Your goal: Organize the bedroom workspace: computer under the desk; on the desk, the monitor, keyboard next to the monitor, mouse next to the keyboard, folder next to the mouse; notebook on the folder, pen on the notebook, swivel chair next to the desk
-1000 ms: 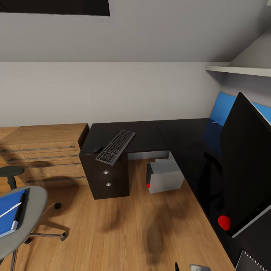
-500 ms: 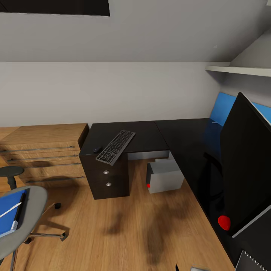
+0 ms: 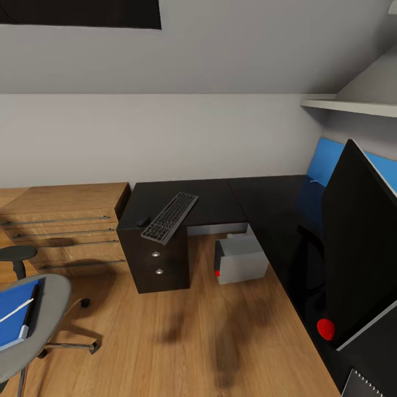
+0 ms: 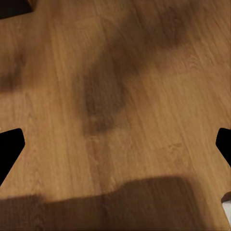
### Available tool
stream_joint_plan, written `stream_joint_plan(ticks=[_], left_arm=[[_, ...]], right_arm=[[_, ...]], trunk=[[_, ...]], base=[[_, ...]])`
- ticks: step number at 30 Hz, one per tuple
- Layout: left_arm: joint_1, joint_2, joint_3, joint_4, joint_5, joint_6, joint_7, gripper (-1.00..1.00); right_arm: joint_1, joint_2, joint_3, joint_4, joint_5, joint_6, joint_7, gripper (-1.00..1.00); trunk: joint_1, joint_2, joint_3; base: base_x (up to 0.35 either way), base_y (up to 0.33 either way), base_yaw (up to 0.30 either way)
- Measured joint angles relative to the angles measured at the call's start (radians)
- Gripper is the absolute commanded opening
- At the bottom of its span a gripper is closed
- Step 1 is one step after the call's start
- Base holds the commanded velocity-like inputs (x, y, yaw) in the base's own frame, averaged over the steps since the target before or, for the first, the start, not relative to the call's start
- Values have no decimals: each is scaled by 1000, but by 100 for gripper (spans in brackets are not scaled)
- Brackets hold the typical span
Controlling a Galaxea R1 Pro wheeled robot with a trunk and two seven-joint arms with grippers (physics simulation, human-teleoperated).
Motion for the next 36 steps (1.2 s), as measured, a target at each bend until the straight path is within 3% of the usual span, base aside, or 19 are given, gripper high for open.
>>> stream_joint_plan(ticks=[14,30,36], left_arm=[[0,0,0,0,0,0,0,100],[0,1,0,0,0,-2,1,100],[0,1,0,0,0,-1,2,100]], right_arm=[[1,-2,-1,0,1,0,-4,100],[1,-2,1,-2,-1,8,-7,100],[1,-2,3,-2,-1,6,-4,100]], trunk=[[-54,98,44],[-54,98,44],[-53,98,44]], base=[[0,0,0],[-5,0,0],[-185,0,0]])
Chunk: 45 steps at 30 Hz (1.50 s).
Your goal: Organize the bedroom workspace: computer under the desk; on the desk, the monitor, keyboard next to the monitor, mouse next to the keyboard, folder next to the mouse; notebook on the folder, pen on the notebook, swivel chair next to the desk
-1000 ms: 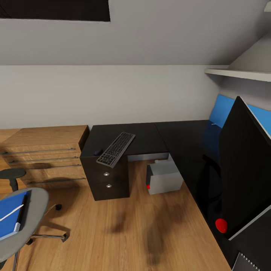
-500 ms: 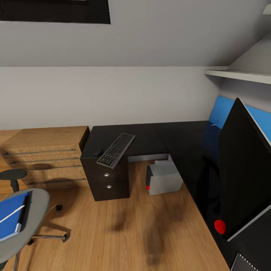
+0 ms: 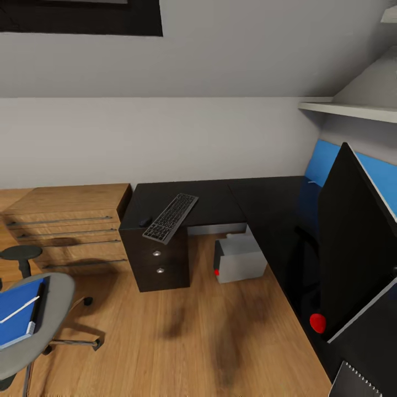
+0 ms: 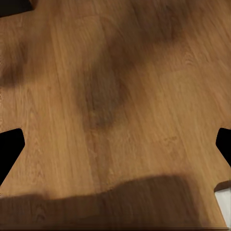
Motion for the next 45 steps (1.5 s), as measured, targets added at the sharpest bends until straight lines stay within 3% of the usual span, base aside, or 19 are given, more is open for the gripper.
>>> stream_joint_plan(ticks=[18,27,32,36,38,43,45], left_arm=[[0,0,0,0,0,1,0,100],[0,1,0,0,0,0,1,100],[0,0,0,0,0,0,1,100],[0,0,0,0,0,0,2,100],[0,1,0,0,0,-1,2,100],[0,1,0,0,0,0,3,100],[0,1,0,0,0,0,3,100]], right_arm=[[0,16,3,0,2,-4,4,100],[0,13,30,-8,14,-3,3,100],[0,13,42,-64,18,26,-1,100],[-1,14,45,-157,18,134,-2,100],[-1,16,48,-290,18,310,-3,100],[-1,18,51,-496,16,520,-5,100],[0,20,51,-558,15,569,-5,100]], trunk=[[0,0,0],[0,0,0],[0,0,0],[0,0,0],[0,0,0],[0,0,0],[0,0,0]], base=[[-307,0,0],[-57,0,0],[-8,0,0],[-3,0,0],[0,0,0],[0,0,0],[0,0,0]])
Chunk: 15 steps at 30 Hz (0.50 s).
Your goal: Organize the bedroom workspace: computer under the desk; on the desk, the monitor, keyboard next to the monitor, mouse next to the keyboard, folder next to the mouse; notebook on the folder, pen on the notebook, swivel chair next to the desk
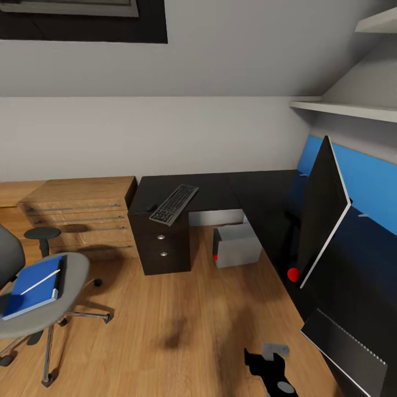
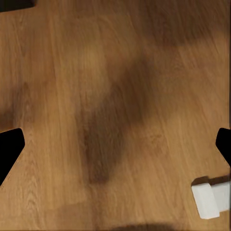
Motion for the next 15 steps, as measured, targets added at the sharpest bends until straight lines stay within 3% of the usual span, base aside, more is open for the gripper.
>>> stream_joint_plan(ticks=[5,11,15], left_arm=[[0,0,0,0,0,0,0,100],[0,0,0,0,0,1,-1,100],[0,3,0,0,0,1,-4,100]], right_arm=[[0,12,-2,-156,-3,146,1,100],[0,22,-4,-390,-21,390,1,100],[0,31,-5,-510,-35,476,1,100]], trunk=[[0,0,0],[0,0,0],[0,0,0]], base=[[0,0,0],[0,0,0],[0,0,0]])
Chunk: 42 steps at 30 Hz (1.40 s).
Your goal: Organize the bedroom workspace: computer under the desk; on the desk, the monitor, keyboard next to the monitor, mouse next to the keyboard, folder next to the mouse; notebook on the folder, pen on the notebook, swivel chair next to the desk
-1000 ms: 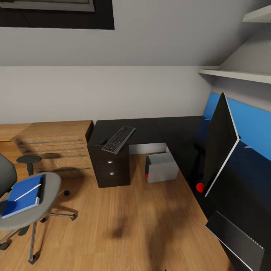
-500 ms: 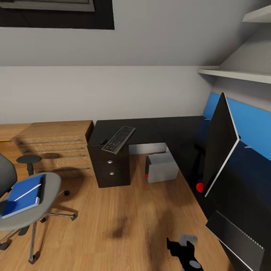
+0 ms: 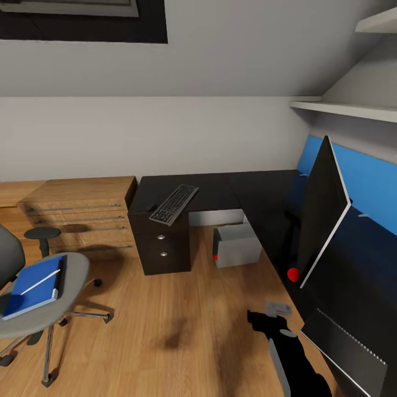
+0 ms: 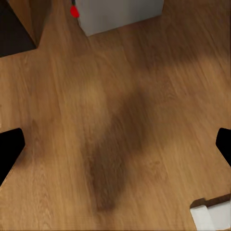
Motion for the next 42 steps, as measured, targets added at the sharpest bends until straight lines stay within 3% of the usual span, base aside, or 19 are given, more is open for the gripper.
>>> stream_joint_plan(ticks=[7,18,31,42], left_arm=[[0,1,0,0,0,0,0,100],[0,0,0,0,0,0,2,100],[0,0,0,0,0,0,2,100],[0,3,2,0,1,-1,3,100]], right_arm=[[0,6,-4,-180,-15,135,0,100],[7,2,-7,-401,-18,263,-1,100],[20,-11,-21,-436,-13,317,-5,100],[23,-64,-129,-422,-13,327,-4,100]], trunk=[[0,0,0],[0,0,0],[0,0,0],[0,0,0]], base=[[0,0,0],[0,0,0],[-1,0,0],[-138,-144,0]])
